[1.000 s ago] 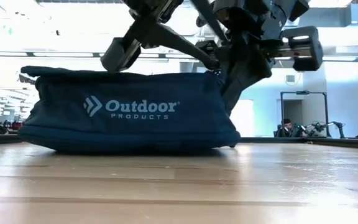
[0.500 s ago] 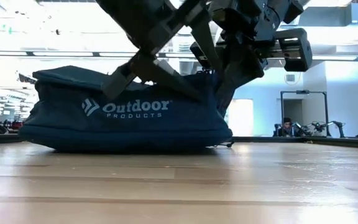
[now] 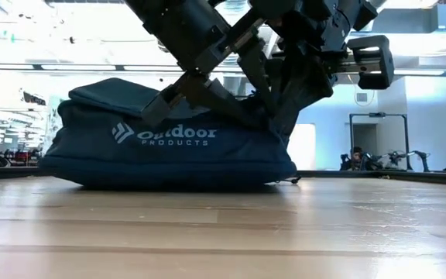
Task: Unpack backpack
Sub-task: Close the backpack
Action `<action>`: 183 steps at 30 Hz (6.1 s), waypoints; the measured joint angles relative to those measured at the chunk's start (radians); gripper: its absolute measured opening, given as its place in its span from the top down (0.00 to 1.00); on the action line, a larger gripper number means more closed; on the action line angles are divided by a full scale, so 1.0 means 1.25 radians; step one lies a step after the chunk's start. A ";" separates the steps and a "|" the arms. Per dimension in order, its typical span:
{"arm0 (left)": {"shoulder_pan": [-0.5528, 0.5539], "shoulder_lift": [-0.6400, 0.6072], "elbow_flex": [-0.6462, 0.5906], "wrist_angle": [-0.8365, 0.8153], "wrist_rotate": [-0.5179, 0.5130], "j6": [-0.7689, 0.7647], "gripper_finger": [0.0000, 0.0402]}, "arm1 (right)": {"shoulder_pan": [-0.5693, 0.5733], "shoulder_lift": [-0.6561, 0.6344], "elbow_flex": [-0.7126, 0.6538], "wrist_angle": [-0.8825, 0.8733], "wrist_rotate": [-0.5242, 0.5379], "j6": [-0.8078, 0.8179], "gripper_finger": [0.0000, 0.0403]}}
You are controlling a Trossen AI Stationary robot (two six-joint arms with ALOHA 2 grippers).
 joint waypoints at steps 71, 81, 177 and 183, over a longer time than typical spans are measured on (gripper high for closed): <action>-0.197 -0.433 -0.255 -0.482 0.135 0.456 0.74 | -0.042 -0.260 -0.135 -0.187 0.056 0.761 0.63; -0.168 -0.444 -0.367 -0.201 0.082 0.580 0.74 | -0.058 -0.161 -0.193 -0.041 0.060 0.807 0.63; 0.135 -0.179 -0.169 -0.060 0.540 0.953 0.80 | -0.046 -0.092 -0.158 0.002 0.059 0.728 0.63; 0.136 -0.288 -0.168 -0.189 0.520 0.950 0.80 | -0.046 -0.092 -0.093 -0.058 0.058 0.697 0.63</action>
